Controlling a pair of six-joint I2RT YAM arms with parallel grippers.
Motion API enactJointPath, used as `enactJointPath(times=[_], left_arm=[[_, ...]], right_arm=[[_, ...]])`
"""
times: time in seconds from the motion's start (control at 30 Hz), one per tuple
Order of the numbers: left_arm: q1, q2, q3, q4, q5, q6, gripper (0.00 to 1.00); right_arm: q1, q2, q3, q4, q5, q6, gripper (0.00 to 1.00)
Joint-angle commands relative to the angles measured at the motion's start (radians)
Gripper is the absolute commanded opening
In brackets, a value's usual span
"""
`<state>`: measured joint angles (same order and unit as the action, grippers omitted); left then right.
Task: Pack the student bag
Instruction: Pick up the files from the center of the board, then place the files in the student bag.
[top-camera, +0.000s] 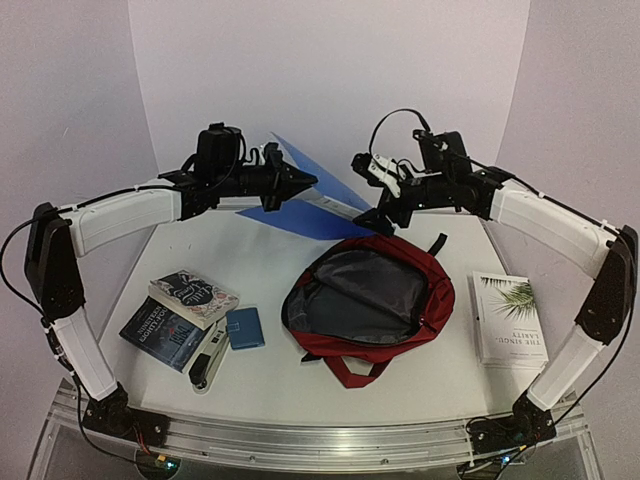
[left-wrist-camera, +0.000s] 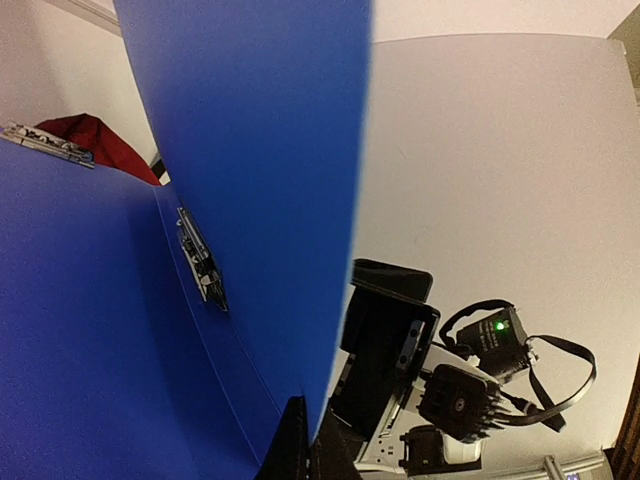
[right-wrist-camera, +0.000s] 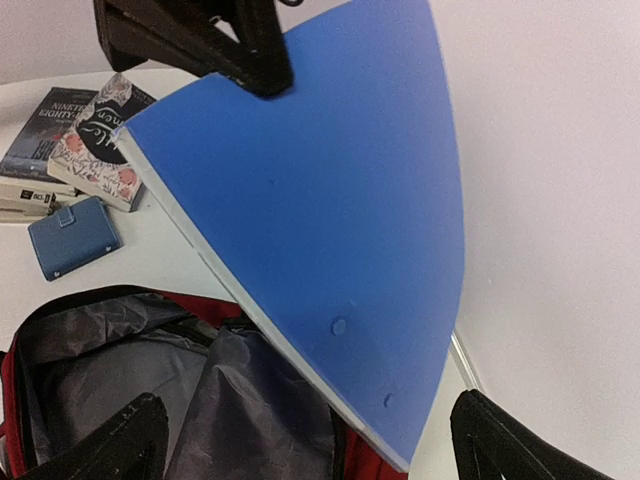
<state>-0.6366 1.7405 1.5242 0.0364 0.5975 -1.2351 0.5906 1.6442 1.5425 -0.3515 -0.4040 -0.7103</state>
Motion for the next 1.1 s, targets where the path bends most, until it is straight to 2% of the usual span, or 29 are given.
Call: enactJointPath(times=[0.0, 0.1, 0.2, 0.3, 0.43, 0.67, 0.77, 0.8, 0.93, 1.0, 1.07], left_arm=[[-0.009, -0.005, 0.054, 0.114, 0.072, -0.006, 0.0], [-0.009, -0.004, 0.06, 0.122, 0.108, -0.006, 0.0], [-0.01, 0.006, 0.052, 0.148, 0.156, -0.018, 0.0], [-0.009, 0.01, 0.037, 0.178, 0.184, -0.042, 0.0], [-0.009, 0.01, 0.045, 0.177, 0.199, -0.042, 0.0], [-0.009, 0.019, 0.082, 0.17, 0.196, -0.039, 0.0], [-0.009, 0.027, 0.104, 0.172, 0.194, -0.045, 0.0], [-0.009, 0.028, 0.112, 0.172, 0.195, -0.046, 0.05], [-0.006, 0.009, 0.137, 0.108, 0.171, 0.006, 0.43], [0.006, -0.018, 0.156, 0.044, 0.137, 0.06, 0.56], [0.03, -0.056, 0.164, -0.01, 0.108, 0.116, 0.64]], right_arm=[[0.036, 0.026, -0.008, 0.032, 0.046, -0.1, 0.98], [0.057, 0.047, -0.025, 0.069, 0.106, -0.125, 0.97], [0.062, 0.068, -0.026, 0.115, 0.166, -0.125, 0.91], [0.063, 0.075, -0.031, 0.143, 0.203, -0.141, 0.8], [0.063, 0.066, -0.034, 0.149, 0.208, -0.144, 0.64], [0.063, -0.008, -0.062, 0.148, 0.127, -0.107, 0.27], [0.063, -0.033, -0.071, 0.148, 0.114, -0.099, 0.17], [0.063, -0.042, -0.071, 0.147, 0.109, -0.095, 0.13], [0.063, -0.079, -0.065, 0.132, 0.095, -0.057, 0.0], [0.064, -0.108, -0.067, 0.119, 0.086, -0.024, 0.0], [0.063, -0.137, -0.069, 0.094, 0.072, 0.011, 0.0]])
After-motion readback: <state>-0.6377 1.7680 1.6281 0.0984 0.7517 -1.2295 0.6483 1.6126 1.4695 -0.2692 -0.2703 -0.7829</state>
